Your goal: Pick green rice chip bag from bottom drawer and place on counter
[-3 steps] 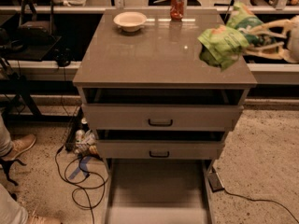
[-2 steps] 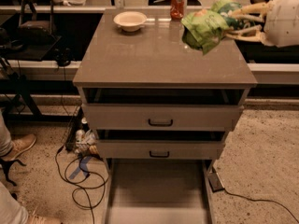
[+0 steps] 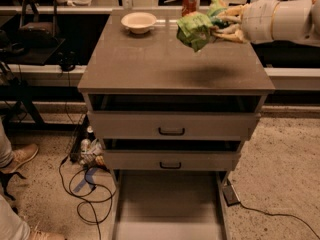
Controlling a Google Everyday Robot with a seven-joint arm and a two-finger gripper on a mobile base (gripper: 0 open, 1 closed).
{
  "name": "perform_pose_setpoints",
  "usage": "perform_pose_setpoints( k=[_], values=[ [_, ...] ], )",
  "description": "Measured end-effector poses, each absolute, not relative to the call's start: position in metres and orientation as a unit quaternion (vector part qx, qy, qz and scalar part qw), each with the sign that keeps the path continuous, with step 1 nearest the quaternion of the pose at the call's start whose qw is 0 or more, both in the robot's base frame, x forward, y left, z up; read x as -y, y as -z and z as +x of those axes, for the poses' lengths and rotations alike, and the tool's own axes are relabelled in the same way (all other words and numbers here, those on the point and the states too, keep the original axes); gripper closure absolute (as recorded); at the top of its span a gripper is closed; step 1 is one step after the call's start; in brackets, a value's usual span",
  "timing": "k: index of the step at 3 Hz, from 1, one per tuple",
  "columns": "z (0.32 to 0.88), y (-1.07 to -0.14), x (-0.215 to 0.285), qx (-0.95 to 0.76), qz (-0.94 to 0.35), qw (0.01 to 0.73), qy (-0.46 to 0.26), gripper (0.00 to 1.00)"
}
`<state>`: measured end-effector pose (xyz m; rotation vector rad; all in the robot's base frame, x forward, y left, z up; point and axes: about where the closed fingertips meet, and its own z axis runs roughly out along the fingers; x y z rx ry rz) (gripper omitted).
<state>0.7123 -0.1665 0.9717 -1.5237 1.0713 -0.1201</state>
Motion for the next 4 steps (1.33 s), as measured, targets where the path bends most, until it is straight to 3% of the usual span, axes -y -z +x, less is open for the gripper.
perform_pose_setpoints(
  k=[3,4],
  values=[
    [0.766,-0.927,0.169,-0.52,-0.629,0.577,0.041,0.02],
    [0.751,-0.925,0.197,-0.535,-0.602,0.591,0.046,0.0]
  ],
)
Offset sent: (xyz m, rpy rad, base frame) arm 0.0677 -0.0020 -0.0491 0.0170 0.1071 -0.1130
